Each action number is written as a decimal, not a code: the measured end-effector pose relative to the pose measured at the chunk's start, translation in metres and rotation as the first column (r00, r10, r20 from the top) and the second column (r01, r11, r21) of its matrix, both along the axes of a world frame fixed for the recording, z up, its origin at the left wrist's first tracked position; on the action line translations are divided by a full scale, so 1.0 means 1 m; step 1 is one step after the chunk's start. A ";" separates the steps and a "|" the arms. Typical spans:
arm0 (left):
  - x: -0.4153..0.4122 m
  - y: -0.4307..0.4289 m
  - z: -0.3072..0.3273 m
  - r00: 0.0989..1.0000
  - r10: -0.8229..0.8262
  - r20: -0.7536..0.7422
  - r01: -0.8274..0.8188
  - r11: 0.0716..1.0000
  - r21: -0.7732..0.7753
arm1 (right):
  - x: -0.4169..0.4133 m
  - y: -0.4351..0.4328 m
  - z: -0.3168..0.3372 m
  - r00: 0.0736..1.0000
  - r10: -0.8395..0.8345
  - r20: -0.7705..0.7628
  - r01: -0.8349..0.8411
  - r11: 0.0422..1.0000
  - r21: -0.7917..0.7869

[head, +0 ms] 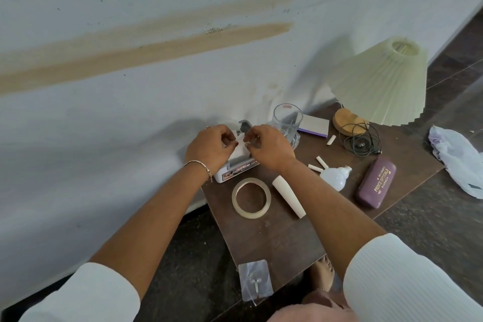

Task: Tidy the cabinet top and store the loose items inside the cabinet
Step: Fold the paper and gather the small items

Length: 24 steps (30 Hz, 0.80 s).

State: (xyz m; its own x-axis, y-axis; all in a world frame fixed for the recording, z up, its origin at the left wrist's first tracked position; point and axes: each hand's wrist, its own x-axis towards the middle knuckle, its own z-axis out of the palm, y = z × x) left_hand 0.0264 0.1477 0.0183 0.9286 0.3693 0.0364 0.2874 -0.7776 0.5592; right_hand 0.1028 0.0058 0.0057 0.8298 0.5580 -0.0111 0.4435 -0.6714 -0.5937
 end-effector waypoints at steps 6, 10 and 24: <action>0.002 -0.007 -0.001 0.999 -0.035 -0.025 0.035 0.999 0.005 | -0.001 -0.005 -0.004 1.000 -0.007 0.003 0.007 1.000 0.004; 0.005 -0.014 0.004 1.000 -0.028 0.004 0.028 1.000 -0.015 | -0.002 -0.014 -0.004 0.998 -0.050 -0.042 0.053 0.994 0.094; 0.059 -0.121 -0.023 0.993 -0.014 0.118 0.029 0.992 -0.119 | 0.012 -0.101 -0.024 0.960 -0.270 -0.068 0.277 0.906 0.319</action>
State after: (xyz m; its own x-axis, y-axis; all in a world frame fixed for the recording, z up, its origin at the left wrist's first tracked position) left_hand 0.0851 0.0270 -0.0046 0.9284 0.3575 0.1013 0.1986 -0.7079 0.6778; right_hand 0.1153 -0.0948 -0.0181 0.9520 0.2853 0.1113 0.2546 -0.5355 -0.8052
